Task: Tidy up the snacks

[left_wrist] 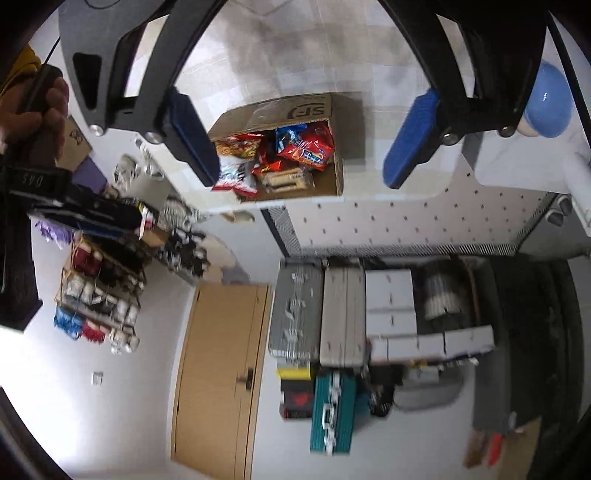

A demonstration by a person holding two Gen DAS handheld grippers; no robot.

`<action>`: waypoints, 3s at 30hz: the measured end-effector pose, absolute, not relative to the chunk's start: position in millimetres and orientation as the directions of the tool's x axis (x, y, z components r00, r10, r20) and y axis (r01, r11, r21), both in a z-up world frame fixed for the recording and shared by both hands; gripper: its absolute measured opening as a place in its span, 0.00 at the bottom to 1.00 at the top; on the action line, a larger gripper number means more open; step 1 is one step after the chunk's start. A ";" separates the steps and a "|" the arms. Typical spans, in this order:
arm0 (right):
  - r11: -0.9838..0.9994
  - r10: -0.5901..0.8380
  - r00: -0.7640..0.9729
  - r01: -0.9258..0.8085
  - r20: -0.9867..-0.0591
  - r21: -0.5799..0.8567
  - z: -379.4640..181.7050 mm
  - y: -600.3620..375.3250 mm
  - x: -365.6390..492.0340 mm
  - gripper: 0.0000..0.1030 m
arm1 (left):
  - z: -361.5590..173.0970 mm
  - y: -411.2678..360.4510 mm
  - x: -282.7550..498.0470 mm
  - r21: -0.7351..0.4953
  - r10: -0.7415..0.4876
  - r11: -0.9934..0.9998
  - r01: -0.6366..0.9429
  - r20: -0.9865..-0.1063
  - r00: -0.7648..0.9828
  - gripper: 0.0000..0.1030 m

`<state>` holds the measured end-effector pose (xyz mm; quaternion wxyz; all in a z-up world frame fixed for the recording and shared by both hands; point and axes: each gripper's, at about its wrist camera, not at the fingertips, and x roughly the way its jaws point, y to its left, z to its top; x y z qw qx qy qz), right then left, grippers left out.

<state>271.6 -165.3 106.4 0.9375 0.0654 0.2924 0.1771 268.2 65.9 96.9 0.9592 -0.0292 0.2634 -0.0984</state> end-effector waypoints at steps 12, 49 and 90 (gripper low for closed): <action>0.918 0.392 0.871 -0.353 -0.296 0.178 140.4 -188.0 117.2 0.99 | 127.2 63.0 129.2 -0.094 -0.135 0.990 0.109 -0.347 0.928 0.99; 0.967 0.253 0.939 -0.235 -0.233 0.102 -96.9 -194.8 120.6 0.99 | -129.1 87.7 159.8 -0.052 -0.034 0.998 0.017 -0.350 0.936 0.99; 0.973 0.230 0.944 -0.213 -0.236 0.094 -120.6 -194.2 136.0 0.99 | -150.9 78.3 179.9 -0.029 -0.012 1.000 0.002 -0.329 0.944 0.99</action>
